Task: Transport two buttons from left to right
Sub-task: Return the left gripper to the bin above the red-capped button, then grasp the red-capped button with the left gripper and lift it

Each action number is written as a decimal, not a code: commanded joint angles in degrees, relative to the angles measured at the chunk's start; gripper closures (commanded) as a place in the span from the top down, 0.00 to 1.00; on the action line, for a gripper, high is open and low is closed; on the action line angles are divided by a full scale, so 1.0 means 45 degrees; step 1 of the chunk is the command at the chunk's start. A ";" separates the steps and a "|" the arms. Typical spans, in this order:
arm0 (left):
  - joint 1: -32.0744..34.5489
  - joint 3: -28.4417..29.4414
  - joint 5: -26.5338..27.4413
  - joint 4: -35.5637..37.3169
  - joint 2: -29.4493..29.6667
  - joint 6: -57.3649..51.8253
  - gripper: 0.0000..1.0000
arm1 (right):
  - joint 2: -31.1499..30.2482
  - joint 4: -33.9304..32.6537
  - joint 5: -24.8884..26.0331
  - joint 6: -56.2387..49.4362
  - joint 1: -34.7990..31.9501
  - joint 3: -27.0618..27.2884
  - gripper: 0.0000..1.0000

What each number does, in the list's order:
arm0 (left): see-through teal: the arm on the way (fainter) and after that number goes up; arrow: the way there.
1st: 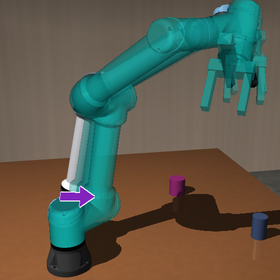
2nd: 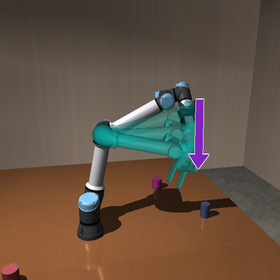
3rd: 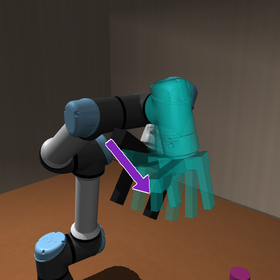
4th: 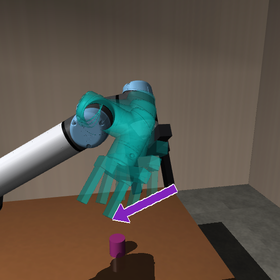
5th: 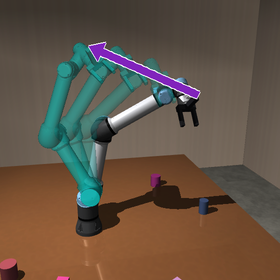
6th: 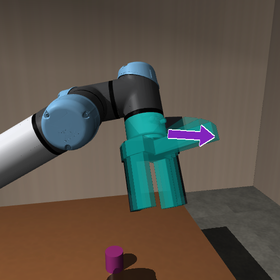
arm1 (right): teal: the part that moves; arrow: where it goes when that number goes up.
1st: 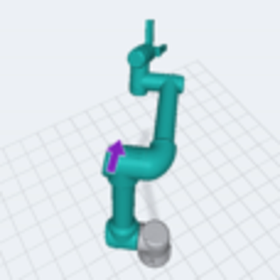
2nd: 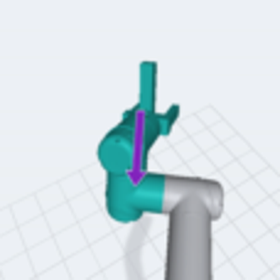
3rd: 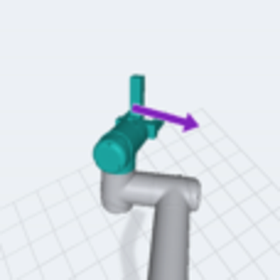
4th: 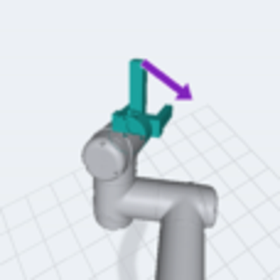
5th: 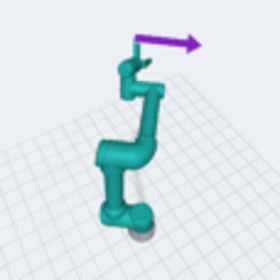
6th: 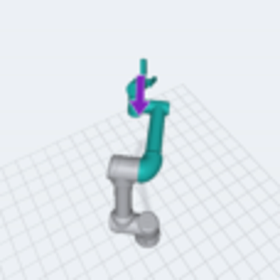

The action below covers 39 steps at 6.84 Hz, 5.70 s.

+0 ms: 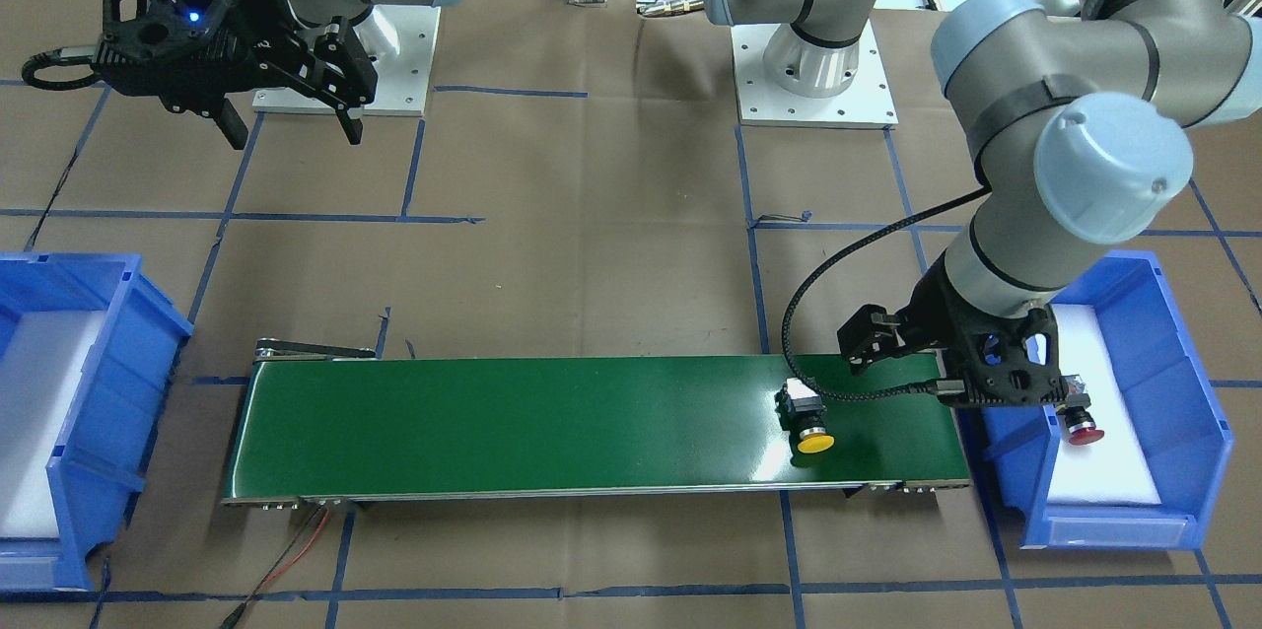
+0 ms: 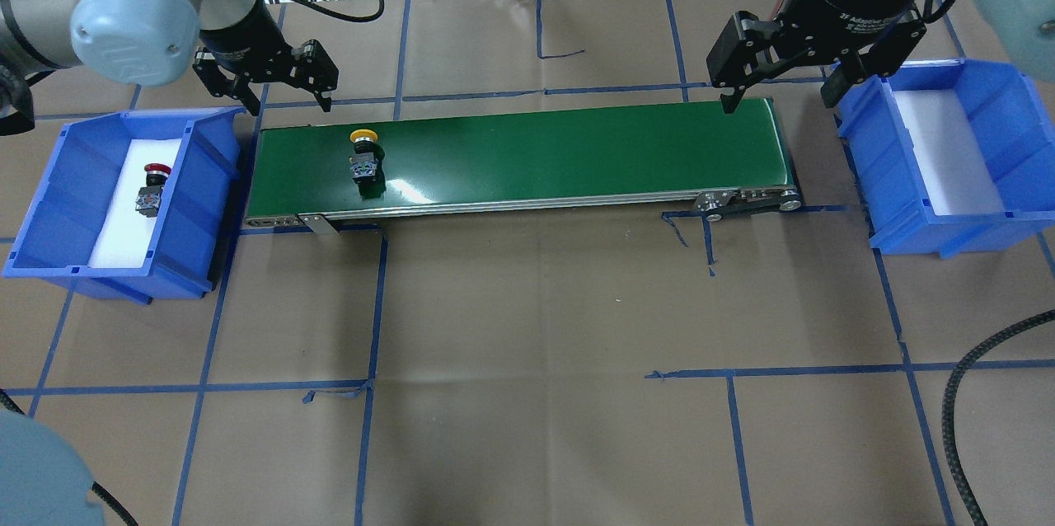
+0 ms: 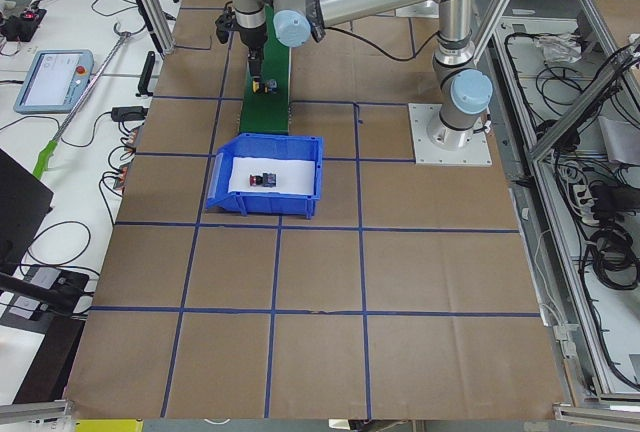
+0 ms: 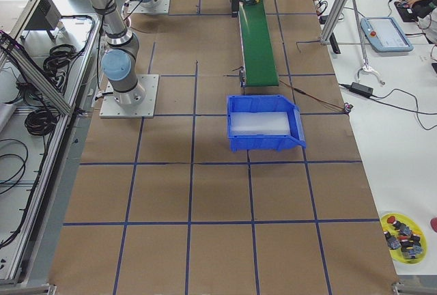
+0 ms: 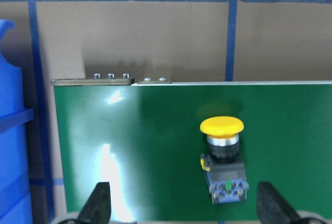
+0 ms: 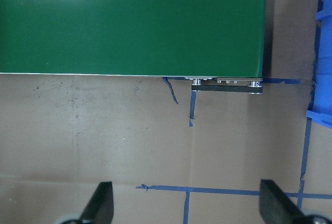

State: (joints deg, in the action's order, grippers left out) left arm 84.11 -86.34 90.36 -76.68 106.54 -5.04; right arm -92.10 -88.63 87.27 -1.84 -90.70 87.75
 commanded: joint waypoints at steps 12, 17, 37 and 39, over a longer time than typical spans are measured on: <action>-0.5977 -0.0579 0.0057 0.1096 0.0676 -0.7282 1.00 | 0.0018 -0.0206 0.0000 -0.0001 -0.0021 -0.0047 1.00; -0.5469 -0.1360 -0.0001 0.3660 0.2162 -0.6341 1.00 | 0.0038 -0.0403 -0.0019 -0.0021 -0.0021 0.0012 1.00; -0.5392 0.1724 0.0585 -0.1456 0.1363 -0.6127 0.00 | 0.0038 -0.0422 0.0137 -0.0175 0.0018 0.0227 1.00; -0.4247 0.1745 0.0545 -0.1438 0.1189 -0.5039 0.00 | 0.0057 -0.0442 0.0060 -0.0196 0.0018 0.0479 1.00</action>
State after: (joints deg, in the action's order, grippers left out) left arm 61.87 -78.69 92.76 -83.00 112.45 -30.46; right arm -91.91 -90.50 87.78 -2.61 -90.65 89.25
